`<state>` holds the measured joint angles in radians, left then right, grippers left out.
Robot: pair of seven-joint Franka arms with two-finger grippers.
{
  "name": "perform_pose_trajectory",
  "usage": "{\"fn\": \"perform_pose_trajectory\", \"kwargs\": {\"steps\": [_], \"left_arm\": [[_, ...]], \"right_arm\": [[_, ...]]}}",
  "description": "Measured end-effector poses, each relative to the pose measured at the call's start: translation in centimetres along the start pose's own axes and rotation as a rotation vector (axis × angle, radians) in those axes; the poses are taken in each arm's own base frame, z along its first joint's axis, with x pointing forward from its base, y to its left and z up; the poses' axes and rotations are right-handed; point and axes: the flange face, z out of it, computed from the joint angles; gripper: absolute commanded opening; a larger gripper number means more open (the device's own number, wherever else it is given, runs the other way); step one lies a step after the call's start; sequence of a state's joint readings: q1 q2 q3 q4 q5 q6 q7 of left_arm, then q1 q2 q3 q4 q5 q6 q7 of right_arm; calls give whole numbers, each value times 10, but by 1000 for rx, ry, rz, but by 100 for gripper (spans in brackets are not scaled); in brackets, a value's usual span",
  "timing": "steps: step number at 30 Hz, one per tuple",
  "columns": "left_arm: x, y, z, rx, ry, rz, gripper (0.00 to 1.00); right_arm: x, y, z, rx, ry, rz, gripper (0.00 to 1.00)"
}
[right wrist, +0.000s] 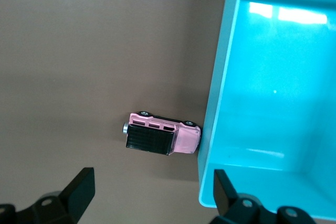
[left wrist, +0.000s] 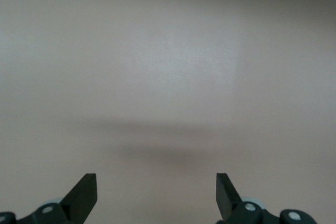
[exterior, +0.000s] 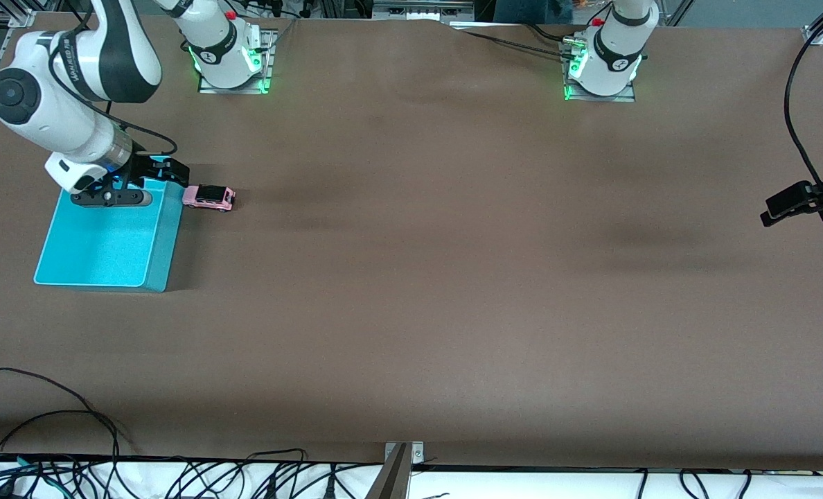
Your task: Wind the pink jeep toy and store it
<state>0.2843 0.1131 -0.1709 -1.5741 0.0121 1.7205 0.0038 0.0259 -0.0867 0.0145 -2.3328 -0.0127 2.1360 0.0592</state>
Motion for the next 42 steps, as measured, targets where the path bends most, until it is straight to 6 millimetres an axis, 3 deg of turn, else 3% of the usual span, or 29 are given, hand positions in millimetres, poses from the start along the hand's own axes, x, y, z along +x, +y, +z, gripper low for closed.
{"fn": "perform_pose_trajectory", "kwargs": {"steps": [7, 12, 19, 26, 42], "left_arm": [[0, 1, -1, 0, 1, 1, 100], [0, 1, -1, 0, 1, 1, 100], [0, 1, -1, 0, 2, 1, 100], [0, 1, -1, 0, 2, 1, 100], [0, -1, -1, 0, 2, 0, 100]], "right_arm": [[-12, -26, 34, -17, -35, 237, 100], [-14, -41, 45, -30, -50, 362, 100], [-21, -39, 63, -47, -86, 504, 100], [-23, -39, 90, -40, -58, 766, 100], [-18, -38, 117, -14, -29, 1175, 100]]}}
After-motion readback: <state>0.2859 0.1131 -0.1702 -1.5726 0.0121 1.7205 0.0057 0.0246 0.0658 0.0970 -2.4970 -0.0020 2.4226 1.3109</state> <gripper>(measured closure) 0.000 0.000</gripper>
